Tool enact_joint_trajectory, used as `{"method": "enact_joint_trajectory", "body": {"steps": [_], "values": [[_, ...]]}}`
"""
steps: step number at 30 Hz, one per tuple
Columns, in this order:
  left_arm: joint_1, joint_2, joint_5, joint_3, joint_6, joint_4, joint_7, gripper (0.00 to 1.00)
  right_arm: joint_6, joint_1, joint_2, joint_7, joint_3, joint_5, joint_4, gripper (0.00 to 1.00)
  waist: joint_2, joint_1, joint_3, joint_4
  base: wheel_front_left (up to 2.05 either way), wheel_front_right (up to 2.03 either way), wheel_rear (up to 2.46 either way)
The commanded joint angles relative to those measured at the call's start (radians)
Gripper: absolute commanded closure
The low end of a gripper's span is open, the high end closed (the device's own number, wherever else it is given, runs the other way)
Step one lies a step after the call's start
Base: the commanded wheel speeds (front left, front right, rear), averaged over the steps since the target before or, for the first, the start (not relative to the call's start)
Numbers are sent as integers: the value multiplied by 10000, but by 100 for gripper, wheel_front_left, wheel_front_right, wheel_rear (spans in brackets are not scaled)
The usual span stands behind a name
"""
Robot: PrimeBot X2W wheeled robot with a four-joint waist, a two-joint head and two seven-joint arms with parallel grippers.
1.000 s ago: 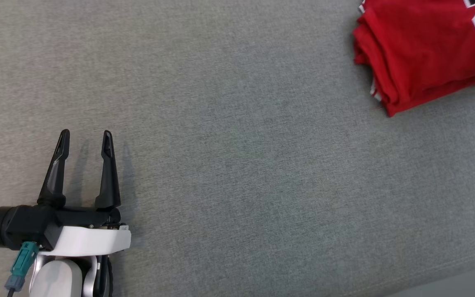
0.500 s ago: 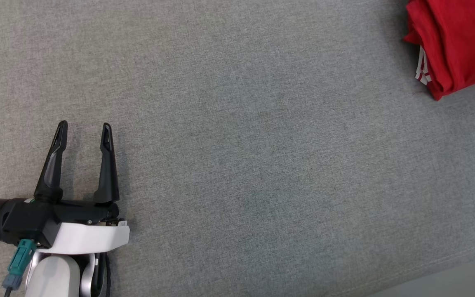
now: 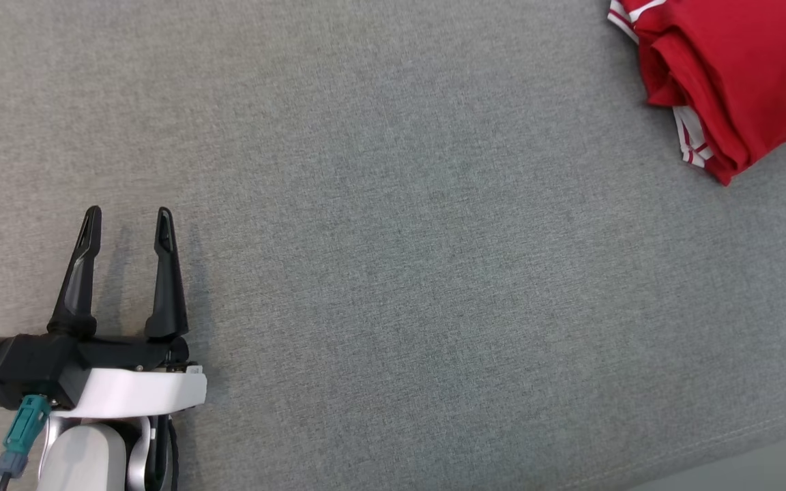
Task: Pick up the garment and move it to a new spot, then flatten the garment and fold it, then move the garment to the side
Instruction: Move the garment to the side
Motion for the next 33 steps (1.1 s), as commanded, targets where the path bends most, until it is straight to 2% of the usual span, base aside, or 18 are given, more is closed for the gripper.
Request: {"method": "enact_joint_trajectory", "body": {"steps": [1, 7, 13, 20, 33], "values": [[82, 10, -37, 64, -3, 21, -42, 0, -2, 4, -3, -165, -11, 21, -80, 0, 0, 0, -286, 100, 0, 0, 0], [439, -135, -248, 221, -23, 205, -42, 0, -2, 476, 118, -481, -417, 141, -1096, 0, 0, 0, -1157, 429, 0, 0, 0], [855, -218, -395, 411, -81, 387, -42, 0, -2, 1869, 404, -482, -1891, -374, -3161, 0, 0, 0, -2082, 794, 0, 0, 0], [1345, -269, -500, 570, -177, 632, -42, 0, -2, 4311, 1341, -485, -3676, -1328, -5081, 0, 0, 0, -3008, 1256, 0, 0, 0], [1846, -335, -626, 580, -212, 923, -42, 0, -2, 8491, 2627, -486, -5325, -2045, -7244, 0, 0, 0, -3992, 2162, 0, 0, 0]]}}
